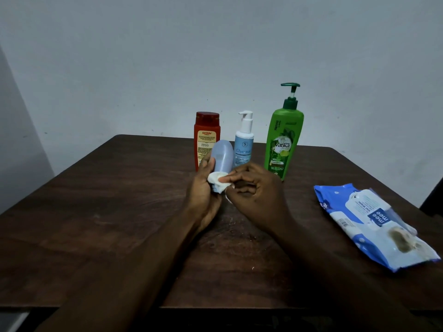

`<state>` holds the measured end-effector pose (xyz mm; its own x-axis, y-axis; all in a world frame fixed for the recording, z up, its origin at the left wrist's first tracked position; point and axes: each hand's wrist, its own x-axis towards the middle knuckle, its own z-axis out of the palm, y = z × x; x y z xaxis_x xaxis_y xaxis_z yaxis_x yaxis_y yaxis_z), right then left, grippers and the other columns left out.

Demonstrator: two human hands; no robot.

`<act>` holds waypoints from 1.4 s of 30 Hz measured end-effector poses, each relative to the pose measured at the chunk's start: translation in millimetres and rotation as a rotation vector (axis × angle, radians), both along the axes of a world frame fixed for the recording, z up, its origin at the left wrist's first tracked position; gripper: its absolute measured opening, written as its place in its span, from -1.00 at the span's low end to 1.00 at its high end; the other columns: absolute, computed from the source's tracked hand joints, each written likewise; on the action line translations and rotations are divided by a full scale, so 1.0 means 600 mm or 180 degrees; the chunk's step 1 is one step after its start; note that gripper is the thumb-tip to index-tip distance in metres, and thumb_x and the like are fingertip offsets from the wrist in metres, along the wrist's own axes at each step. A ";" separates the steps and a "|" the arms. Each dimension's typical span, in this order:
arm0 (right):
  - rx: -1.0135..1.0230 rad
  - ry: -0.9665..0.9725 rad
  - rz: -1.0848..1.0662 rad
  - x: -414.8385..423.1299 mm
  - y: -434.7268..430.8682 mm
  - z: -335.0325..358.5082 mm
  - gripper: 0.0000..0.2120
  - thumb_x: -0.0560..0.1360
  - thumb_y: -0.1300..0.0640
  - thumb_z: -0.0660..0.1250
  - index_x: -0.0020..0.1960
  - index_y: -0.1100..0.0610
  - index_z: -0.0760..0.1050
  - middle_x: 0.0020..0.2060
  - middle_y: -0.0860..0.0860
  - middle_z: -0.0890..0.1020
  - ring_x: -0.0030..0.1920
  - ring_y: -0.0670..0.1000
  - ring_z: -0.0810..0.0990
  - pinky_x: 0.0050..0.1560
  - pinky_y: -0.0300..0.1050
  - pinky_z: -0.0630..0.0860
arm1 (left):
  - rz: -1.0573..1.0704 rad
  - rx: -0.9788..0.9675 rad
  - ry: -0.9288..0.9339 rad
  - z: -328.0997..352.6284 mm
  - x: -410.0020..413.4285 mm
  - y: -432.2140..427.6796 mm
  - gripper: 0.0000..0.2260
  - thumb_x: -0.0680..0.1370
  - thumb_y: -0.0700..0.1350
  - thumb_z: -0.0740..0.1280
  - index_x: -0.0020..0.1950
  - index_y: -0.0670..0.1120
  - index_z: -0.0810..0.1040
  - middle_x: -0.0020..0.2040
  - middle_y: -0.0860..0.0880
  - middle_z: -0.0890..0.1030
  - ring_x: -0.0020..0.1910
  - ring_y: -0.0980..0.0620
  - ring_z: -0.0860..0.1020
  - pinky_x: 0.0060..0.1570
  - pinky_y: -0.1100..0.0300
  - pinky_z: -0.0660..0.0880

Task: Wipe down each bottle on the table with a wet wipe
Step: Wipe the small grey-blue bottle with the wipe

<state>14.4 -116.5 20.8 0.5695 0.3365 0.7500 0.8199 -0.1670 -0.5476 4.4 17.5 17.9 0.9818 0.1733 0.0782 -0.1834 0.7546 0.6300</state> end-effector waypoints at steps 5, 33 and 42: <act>0.0114 -0.0068 -0.0134 0.003 0.003 -0.002 -0.78 0.42 0.33 0.50 0.06 0.20 0.70 -0.05 0.05 0.64 -0.04 -0.09 0.68 -0.07 -0.17 0.67 | 0.0225 0.0247 0.0011 -0.004 0.010 0.000 -0.58 0.60 -0.08 0.26 0.46 -0.10 0.43 0.46 -0.24 0.44 0.23 -0.15 0.54 0.33 -0.16 0.46; 0.1678 0.1394 0.0054 0.031 -0.011 0.035 -0.79 0.50 0.30 0.44 0.13 0.19 0.64 -0.11 -0.11 0.74 -0.03 -0.15 0.70 -0.08 -0.30 0.58 | -0.0360 0.1728 -0.0259 -0.008 -0.004 -0.031 -0.63 0.59 0.17 0.24 0.22 -0.07 0.50 -0.26 0.01 0.55 -0.35 0.08 0.48 -0.48 0.23 0.40; 0.0234 -0.0259 -0.0456 0.018 -0.009 0.029 -0.76 0.50 0.31 0.41 0.14 0.15 0.67 0.04 0.06 0.64 0.04 -0.04 0.64 0.01 -0.11 0.64 | -0.0248 0.0993 -0.0123 -0.015 0.005 -0.021 -0.50 0.55 0.19 0.21 0.35 -0.10 0.49 -0.21 -0.06 0.62 -0.32 0.05 0.53 -0.42 0.21 0.47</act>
